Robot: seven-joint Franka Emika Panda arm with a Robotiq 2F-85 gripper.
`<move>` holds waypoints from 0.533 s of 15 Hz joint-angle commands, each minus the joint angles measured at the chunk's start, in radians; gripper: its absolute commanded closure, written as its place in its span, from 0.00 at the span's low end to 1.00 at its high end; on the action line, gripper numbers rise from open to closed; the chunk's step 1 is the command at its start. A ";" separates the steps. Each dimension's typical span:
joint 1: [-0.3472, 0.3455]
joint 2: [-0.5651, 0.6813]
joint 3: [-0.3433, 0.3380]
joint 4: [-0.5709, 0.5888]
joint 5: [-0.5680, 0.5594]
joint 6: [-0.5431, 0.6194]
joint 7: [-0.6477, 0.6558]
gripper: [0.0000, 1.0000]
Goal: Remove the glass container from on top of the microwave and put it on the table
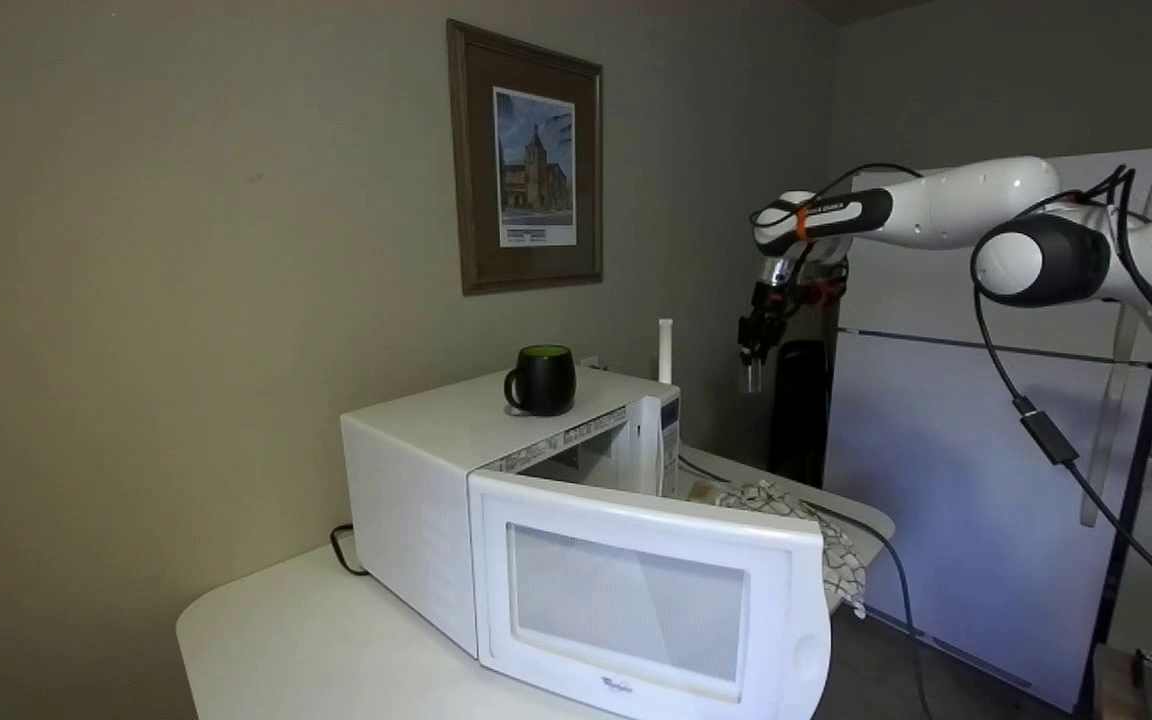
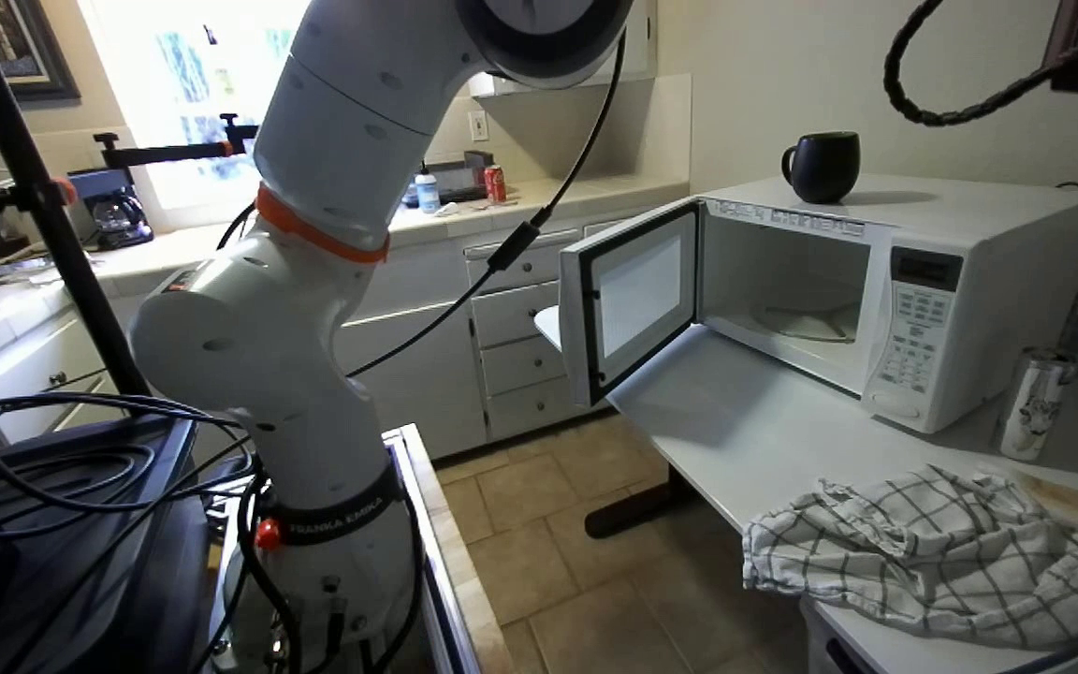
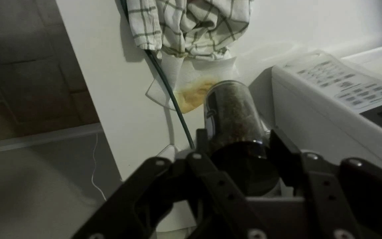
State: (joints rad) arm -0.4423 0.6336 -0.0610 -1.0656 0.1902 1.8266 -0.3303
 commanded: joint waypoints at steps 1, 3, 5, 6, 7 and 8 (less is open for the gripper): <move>0.036 -0.002 -0.031 -0.147 -0.026 0.269 0.093 0.76; 0.052 0.020 -0.051 -0.199 -0.042 0.427 0.147 0.76; 0.068 0.057 -0.076 -0.214 -0.061 0.481 0.202 0.76; 0.071 0.071 -0.086 -0.221 -0.065 0.485 0.225 0.76; 0.073 0.088 -0.099 -0.220 -0.071 0.477 0.253 0.76; 0.078 0.112 -0.117 -0.213 -0.084 0.473 0.285 0.76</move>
State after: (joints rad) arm -0.3873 0.7125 -0.1295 -1.2671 0.1413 2.2896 -0.1379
